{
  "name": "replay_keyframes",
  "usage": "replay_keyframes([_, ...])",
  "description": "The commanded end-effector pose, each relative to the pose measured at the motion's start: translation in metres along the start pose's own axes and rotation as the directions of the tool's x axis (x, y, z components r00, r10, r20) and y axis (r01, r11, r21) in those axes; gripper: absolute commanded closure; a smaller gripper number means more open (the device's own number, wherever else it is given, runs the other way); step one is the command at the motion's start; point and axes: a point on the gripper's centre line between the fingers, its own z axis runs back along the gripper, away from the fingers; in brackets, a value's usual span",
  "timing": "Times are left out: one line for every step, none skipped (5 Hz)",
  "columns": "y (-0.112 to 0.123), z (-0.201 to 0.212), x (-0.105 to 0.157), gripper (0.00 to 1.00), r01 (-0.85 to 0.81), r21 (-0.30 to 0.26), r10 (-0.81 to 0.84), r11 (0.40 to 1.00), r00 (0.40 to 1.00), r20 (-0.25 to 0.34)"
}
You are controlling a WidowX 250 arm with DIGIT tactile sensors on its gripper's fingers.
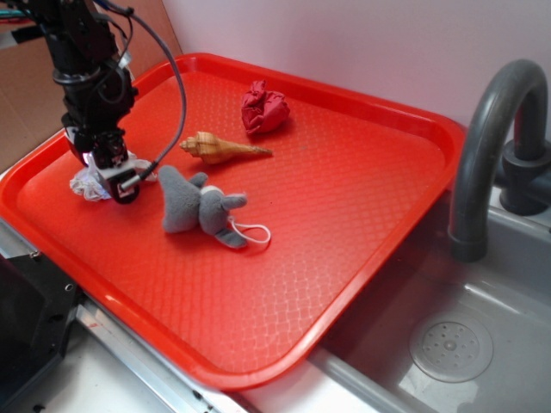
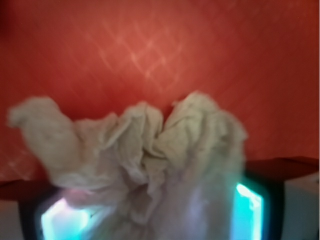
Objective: Grab the white paper.
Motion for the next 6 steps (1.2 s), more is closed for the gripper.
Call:
replay_keyframes([0.025, -0.001, -0.003, 1.00, -0.061, -0.018, 0.061, 0.998, 0.998, 0.012])
replay_keyframes([0.024, 0.000, -0.003, 1.00, -0.061, -0.029, 0.061, 0.998, 0.998, 0.011])
replay_keyframes([0.022, 0.006, 0.000, 1.00, -0.060, -0.021, 0.061, 0.998, 0.998, 0.017])
replay_keyframes([0.025, 0.043, 0.005, 1.00, -0.036, -0.046, 0.040, 0.998, 0.994, 0.098])
replay_keyframes([0.008, 0.092, 0.010, 1.00, -0.037, -0.065, 0.047, 0.997, 0.987, 0.157])
replay_keyframes([-0.017, 0.147, 0.006, 1.00, -0.008, -0.152, 0.043, 0.988, 0.972, 0.230])
